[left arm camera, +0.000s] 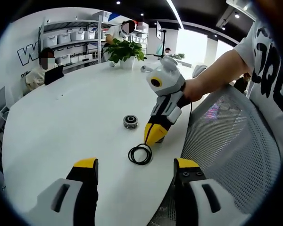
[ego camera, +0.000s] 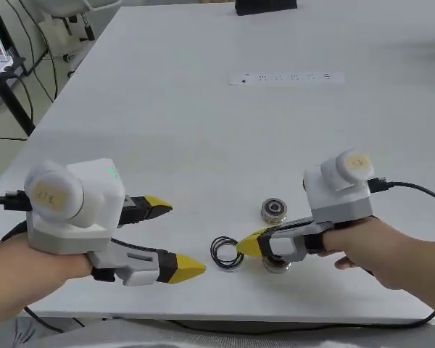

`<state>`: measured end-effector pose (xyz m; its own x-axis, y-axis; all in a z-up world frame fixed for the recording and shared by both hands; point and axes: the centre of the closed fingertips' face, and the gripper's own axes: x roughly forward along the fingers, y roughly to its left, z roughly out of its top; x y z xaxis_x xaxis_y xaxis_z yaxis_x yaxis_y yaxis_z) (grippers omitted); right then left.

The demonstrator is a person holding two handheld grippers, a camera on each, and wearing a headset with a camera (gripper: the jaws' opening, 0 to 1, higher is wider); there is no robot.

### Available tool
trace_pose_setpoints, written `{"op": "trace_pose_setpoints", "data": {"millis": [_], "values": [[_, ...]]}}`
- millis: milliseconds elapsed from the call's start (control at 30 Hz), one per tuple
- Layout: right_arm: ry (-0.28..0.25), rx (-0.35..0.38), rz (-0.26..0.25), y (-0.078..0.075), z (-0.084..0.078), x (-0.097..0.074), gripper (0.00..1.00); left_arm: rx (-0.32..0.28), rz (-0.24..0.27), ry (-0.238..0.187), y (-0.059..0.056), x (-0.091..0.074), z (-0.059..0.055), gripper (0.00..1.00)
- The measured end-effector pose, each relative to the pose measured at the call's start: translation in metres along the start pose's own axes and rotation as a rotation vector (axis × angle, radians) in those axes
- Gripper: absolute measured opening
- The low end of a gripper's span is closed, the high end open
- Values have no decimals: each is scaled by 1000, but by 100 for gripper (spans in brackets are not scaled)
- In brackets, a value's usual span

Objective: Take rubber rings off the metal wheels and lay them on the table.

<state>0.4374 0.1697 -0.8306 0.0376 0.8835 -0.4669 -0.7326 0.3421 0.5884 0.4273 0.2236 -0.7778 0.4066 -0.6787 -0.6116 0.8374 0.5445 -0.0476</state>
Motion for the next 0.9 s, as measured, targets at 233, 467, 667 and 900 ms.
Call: {"op": "trace_pose_setpoints", "data": {"millis": [233, 467, 667, 900], "values": [[20, -29, -35, -7, -4, 0, 0, -3, -4, 1, -2, 1, 0, 62], [6, -53, -62, -11, -1, -1, 3, -8, -2, 5, -2, 1, -1, 62], [-5, -73, -73, -11, 1, -6, 7, -9, -3, 7, -3, 1, -2, 62], [-39, -72, -83, -11, 9, -16, 13, -7, -6, 2, -5, 2, 1, 62]]}}
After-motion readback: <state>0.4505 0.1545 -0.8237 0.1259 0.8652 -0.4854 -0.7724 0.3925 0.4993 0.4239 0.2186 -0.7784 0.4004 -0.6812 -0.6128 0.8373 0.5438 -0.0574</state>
